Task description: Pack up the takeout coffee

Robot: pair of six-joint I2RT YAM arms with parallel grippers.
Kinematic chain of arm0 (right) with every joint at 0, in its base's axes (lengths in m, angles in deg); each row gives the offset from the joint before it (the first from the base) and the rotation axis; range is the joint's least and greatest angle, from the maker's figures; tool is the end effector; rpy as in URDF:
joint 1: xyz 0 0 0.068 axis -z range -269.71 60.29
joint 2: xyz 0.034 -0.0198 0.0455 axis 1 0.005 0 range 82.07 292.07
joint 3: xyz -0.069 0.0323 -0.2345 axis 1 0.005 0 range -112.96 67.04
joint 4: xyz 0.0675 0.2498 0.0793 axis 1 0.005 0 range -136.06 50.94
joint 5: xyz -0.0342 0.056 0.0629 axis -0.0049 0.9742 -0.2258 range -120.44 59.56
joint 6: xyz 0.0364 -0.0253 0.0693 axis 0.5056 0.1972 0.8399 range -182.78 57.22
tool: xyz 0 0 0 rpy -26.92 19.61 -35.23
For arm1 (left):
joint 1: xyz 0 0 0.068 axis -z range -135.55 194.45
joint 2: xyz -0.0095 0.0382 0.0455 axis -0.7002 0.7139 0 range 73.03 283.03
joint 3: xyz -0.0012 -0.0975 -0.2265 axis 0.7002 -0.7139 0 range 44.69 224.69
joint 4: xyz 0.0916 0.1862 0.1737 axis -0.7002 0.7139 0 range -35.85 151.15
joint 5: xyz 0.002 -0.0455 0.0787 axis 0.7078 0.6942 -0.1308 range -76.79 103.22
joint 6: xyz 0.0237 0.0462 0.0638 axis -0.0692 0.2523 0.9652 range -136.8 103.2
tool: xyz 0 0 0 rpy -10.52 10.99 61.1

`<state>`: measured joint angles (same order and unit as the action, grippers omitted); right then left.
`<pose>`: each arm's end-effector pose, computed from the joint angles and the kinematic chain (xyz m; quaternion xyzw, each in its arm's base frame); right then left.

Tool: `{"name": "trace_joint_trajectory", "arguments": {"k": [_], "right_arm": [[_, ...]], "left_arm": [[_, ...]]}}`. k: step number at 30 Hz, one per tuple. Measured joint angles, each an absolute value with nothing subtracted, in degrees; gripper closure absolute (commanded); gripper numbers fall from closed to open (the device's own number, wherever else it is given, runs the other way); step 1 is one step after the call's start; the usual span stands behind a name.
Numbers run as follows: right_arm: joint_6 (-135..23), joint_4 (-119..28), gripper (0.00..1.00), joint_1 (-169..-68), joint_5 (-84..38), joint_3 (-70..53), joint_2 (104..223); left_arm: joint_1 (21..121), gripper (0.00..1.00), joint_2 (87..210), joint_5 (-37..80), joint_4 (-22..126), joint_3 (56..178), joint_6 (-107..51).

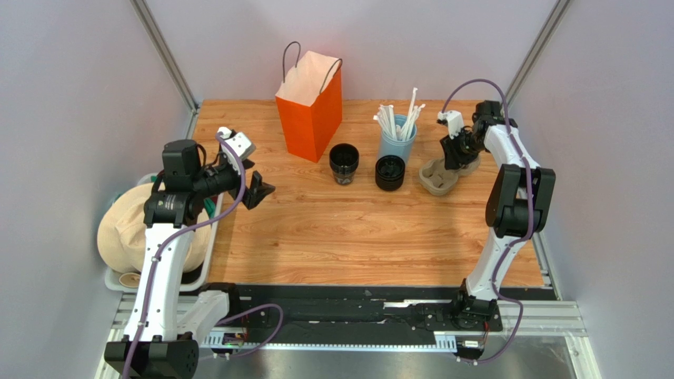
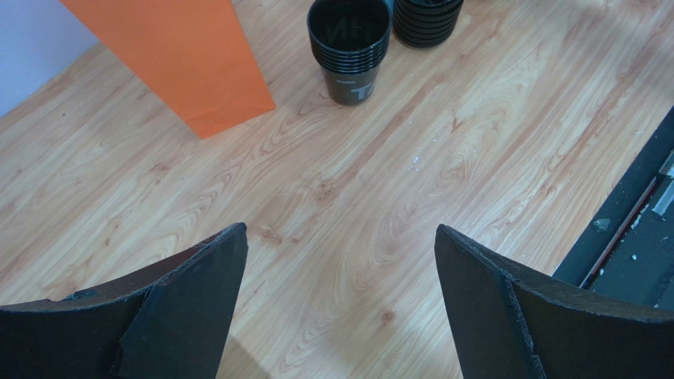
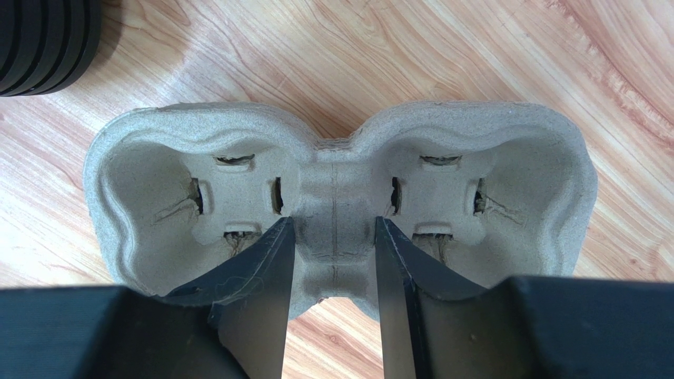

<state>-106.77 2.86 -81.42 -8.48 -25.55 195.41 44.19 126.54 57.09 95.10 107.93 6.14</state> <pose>0.4215 -0.0345 0.1651 -0.3281 0.9095 0.0920 0.2381 0.2278 -0.0485 0.3409 0.3387 0.7564 -0.2274 0.5114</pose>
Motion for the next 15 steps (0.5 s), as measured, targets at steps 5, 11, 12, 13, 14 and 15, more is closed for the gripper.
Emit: {"name": "trace_joint_trajectory", "arguments": {"k": [5,11,12,13,14,15], "right_arm": [[-106.8,3.1,0.62,-81.4,-8.4,-25.2,194.5],[-106.7,4.5,0.62,-81.4,-7.6,-25.3,193.8],[-106.7,4.9,0.62,-81.4,-7.4,-25.3,193.8],[-106.5,5.1,0.63,-81.4,-7.5,-25.3,193.8],[-106.3,5.1,0.62,-81.4,-7.7,-25.3,193.8],[-106.1,4.8,0.63,-81.5,-8.1,-25.1,193.7]], "left_arm": [[44.2,0.03,126.5,57.1,95.1,107.9,6.1],[44.2,0.03,126.5,57.1,95.1,107.9,6.1],[44.2,0.03,126.5,57.1,95.1,107.9,6.1],[44.2,0.02,126.5,57.1,95.1,107.9,6.1],[44.2,0.03,126.5,57.1,95.1,107.9,6.1],[44.2,0.02,126.5,57.1,95.1,107.9,6.1]]}}
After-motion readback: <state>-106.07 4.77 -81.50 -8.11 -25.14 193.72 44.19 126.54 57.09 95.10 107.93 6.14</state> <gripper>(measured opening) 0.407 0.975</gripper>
